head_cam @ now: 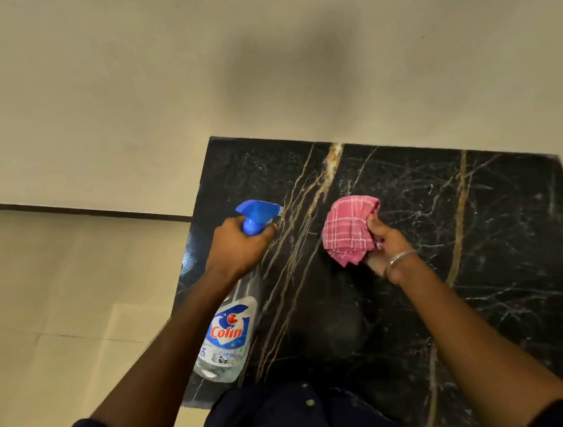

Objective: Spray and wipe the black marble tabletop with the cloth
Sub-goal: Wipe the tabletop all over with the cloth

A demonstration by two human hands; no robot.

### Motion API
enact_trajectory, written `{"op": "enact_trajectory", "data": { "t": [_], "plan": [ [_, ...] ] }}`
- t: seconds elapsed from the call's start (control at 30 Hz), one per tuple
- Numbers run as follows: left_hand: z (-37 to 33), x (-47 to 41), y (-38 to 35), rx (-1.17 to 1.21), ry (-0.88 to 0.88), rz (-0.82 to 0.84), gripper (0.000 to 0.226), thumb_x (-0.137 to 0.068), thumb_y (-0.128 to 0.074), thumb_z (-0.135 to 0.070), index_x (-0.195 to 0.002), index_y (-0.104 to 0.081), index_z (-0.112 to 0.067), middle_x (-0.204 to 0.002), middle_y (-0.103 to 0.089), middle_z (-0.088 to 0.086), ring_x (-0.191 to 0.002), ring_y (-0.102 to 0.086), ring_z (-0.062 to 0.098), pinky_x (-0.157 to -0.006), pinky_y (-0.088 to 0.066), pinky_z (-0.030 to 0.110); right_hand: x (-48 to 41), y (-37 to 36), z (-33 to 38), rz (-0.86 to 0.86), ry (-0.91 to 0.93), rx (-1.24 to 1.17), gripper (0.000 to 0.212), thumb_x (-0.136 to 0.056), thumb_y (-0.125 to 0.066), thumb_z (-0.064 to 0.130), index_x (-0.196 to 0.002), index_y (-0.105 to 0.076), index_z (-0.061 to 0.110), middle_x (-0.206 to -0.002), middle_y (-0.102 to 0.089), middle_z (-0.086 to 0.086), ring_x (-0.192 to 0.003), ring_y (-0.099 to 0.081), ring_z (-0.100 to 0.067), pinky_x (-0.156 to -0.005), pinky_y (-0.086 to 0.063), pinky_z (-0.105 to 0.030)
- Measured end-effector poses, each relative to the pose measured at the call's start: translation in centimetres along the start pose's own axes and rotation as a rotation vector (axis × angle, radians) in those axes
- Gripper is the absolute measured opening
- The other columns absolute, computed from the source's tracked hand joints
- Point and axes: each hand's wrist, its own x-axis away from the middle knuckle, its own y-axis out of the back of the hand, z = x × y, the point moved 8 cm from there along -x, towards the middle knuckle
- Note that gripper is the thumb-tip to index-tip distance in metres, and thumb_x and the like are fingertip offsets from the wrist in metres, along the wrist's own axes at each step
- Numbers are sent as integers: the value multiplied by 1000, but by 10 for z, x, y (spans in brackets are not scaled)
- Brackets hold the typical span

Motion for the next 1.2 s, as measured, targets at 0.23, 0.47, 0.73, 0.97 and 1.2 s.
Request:
{"op": "enact_trajectory", "data": {
  "t": [0.23, 0.47, 0.73, 0.97, 1.2],
  "plan": [
    [-56, 40, -53, -140, -108, 113, 15, -86, -69, -29, -82, -57, -22, -69, -59, -6, -59, -58, 7, -54, -40, 14, 40, 45, -21, 54, -102, -170, 58, -83, -64, 31, -132, -56, 1, -115, -68, -23, -104, -66, -38, -86, -56, -53],
    [-81, 68, -96, -217, -104, 90, 20, -84, -69, -32, -90, -61, -16, -71, -60, -4, -61, -58, 7, -53, -40, 14, 56, 72, -3, 24, -75, -194, 42, -81, -61, 18, -119, -62, 1, -97, -71, -20, -91, -66, -36, -85, -52, -52],
    [-90, 98, -121, -191, -56, -17, 20, -82, -69, -30, -89, -59, -15, -67, -57, -5, -60, -57, 10, -52, -40, 18, 67, 97, 12, -5, -26, -277, 48, -87, -53, 21, -132, -56, 4, -119, -64, -21, -109, -59, -39, -93, -49, -54],
    [-100, 107, -131, -169, -79, -37, 22, -84, -68, -29, -96, -61, -13, -69, -58, -5, -61, -58, 9, -53, -41, 18, 74, 105, 6, 26, -22, -269, 52, -82, -57, 24, -131, -58, 5, -114, -66, -20, -108, -60, -39, -98, -46, -57],
    [-99, 92, -120, -182, -137, 20, 20, -84, -68, -31, -95, -60, -16, -76, -64, 0, -67, -63, 12, -63, -52, 25, 70, 86, 3, 37, 3, -268, 41, -88, -53, 23, -124, -61, 4, -106, -68, -19, -100, -62, -37, -96, -47, -56]
  ]
}}
